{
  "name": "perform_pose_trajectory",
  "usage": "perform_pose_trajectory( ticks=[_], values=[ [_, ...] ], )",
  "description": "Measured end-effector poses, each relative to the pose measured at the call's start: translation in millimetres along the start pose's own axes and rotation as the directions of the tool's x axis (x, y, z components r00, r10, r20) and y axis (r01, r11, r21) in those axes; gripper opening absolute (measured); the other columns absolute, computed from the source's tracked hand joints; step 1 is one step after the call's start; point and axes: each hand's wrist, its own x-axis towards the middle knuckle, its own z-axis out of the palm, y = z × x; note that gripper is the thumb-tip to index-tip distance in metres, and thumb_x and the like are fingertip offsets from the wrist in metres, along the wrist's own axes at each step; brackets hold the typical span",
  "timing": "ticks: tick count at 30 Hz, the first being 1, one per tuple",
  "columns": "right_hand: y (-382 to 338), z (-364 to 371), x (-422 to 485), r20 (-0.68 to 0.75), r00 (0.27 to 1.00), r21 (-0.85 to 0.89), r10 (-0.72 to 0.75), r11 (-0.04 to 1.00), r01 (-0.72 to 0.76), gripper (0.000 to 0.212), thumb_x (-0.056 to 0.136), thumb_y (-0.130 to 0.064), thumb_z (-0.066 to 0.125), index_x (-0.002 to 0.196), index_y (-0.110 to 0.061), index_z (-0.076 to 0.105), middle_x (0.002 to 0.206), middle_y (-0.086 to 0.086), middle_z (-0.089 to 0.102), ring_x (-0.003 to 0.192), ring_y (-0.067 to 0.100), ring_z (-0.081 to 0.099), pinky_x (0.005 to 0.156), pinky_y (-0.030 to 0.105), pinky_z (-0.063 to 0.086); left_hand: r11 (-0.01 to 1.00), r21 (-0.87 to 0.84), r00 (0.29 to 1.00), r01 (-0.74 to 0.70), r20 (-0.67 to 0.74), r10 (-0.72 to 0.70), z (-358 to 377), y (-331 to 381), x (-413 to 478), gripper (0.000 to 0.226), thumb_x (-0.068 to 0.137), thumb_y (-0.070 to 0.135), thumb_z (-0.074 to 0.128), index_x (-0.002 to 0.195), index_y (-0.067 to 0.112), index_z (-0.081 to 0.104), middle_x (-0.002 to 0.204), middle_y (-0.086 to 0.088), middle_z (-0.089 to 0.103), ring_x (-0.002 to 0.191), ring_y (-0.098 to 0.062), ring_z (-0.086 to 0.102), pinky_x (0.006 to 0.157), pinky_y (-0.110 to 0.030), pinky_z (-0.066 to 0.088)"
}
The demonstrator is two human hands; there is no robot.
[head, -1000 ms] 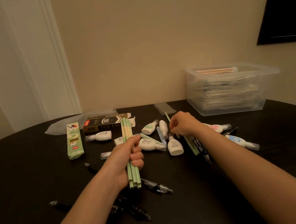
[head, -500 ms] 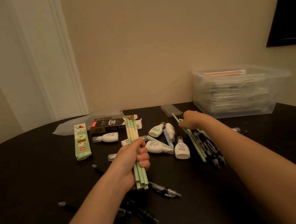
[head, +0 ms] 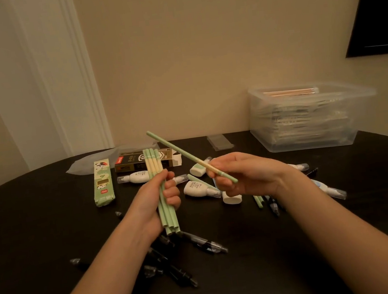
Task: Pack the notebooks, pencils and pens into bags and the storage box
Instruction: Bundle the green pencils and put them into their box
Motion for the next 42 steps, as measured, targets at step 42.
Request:
perform_pose_trajectory(
  ticks=[42],
  values=[
    [3.1, -35.2, 43.7, -0.676, 0.697, -0.591, -0.239, 0.741, -0.319, 0.029, 0.098, -0.031, 0.047, 0.095, -0.01, 0.067, 0.086, 0.008, 0.064, 0.077, 0.018, 0.058, 0.072, 0.033, 0.049, 0.967, 0.202, 0.976, 0.153, 0.125, -0.181, 6.4, -13.2, -2.8, 0.025, 0.09, 0.029, 0.055, 0.072, 0.015, 0.045, 0.05, 0.006, 0.032, 0.032, -0.002, 0.029, 0.031, -0.011, 0.022]
  ],
)
